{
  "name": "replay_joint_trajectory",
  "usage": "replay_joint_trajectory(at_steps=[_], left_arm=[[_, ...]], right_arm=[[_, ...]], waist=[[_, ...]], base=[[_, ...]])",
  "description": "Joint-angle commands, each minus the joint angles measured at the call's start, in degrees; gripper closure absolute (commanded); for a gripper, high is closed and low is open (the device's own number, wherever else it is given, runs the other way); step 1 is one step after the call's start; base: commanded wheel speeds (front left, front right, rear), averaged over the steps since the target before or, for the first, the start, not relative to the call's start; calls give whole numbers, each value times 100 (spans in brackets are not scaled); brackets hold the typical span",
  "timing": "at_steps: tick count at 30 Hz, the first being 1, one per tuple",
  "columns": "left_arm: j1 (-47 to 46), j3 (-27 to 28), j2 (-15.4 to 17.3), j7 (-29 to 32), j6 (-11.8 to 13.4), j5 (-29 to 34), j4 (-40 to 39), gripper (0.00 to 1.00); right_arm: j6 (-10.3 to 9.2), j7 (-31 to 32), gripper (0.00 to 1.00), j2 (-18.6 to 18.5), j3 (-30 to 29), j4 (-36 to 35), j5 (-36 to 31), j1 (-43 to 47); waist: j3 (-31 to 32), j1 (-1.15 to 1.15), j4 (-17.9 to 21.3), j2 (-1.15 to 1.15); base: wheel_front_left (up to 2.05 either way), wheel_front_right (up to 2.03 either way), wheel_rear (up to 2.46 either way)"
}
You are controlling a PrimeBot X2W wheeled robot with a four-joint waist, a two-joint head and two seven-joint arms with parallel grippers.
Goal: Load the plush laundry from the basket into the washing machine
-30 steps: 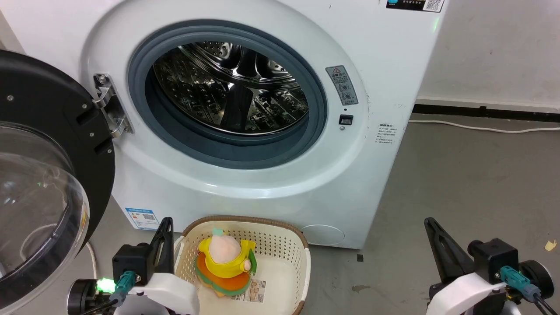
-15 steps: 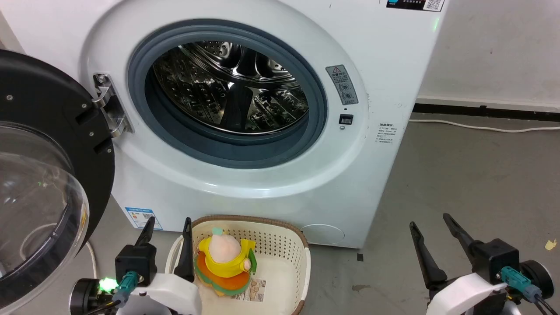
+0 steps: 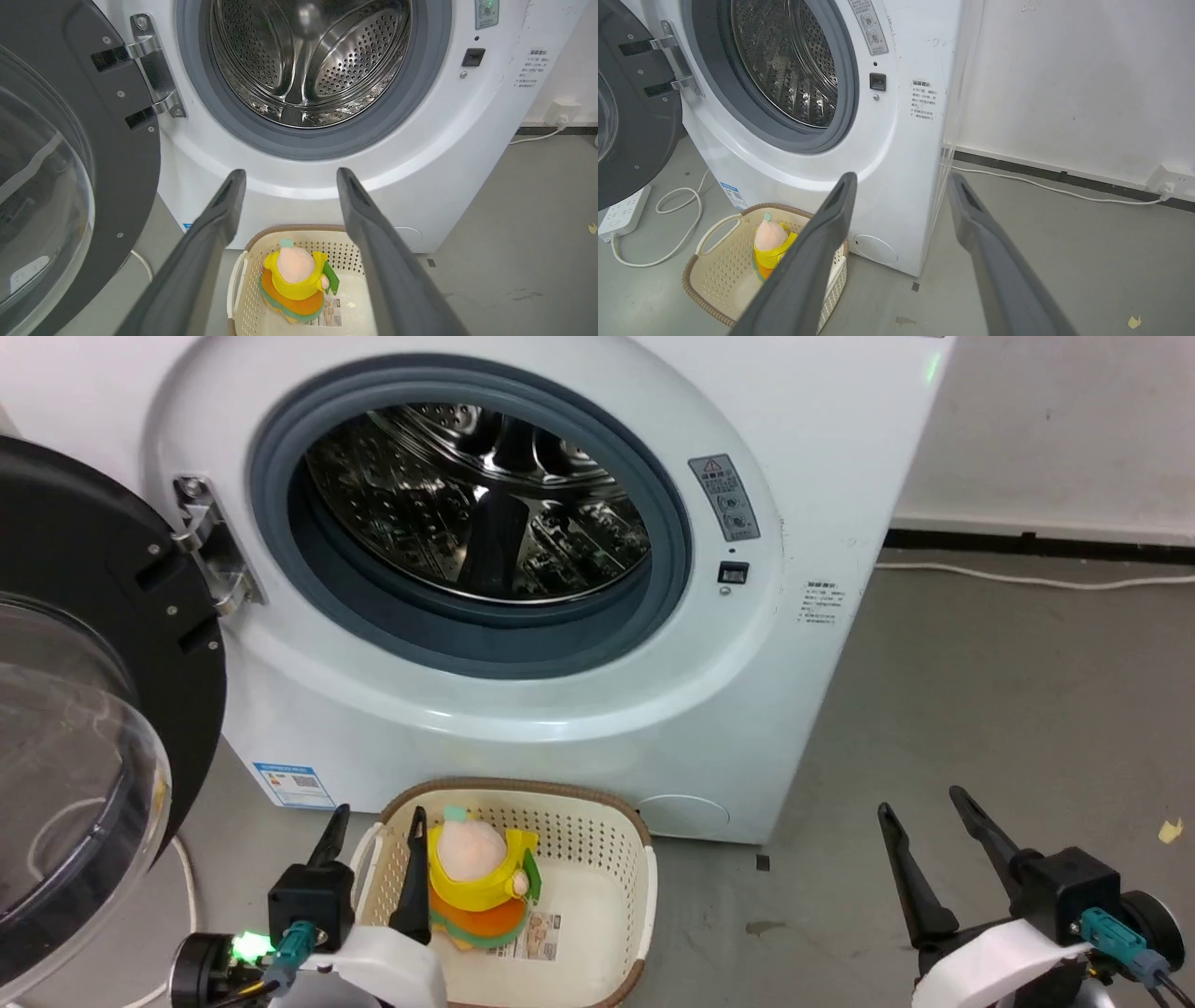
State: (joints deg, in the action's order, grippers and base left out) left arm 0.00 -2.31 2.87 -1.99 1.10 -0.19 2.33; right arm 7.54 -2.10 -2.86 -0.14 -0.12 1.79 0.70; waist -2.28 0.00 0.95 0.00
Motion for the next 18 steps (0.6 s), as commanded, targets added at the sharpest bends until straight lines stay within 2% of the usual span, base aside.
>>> replay_joint_trajectory(at_steps=[1, 18], left_arm=[[-76, -42, 4, -61, 47, -44, 56, 0], [-602, -191, 85, -12, 71, -162, 684, 0]], right_arm=[[-1, -52, 0, 0, -18, 12, 61, -31], [-2, -255, 0, 0, 103, -18, 235, -260]], waist=[[-59, 0, 32, 0], [-763, 0, 319, 0]], base=[[0, 0, 0], [0, 0, 0]])
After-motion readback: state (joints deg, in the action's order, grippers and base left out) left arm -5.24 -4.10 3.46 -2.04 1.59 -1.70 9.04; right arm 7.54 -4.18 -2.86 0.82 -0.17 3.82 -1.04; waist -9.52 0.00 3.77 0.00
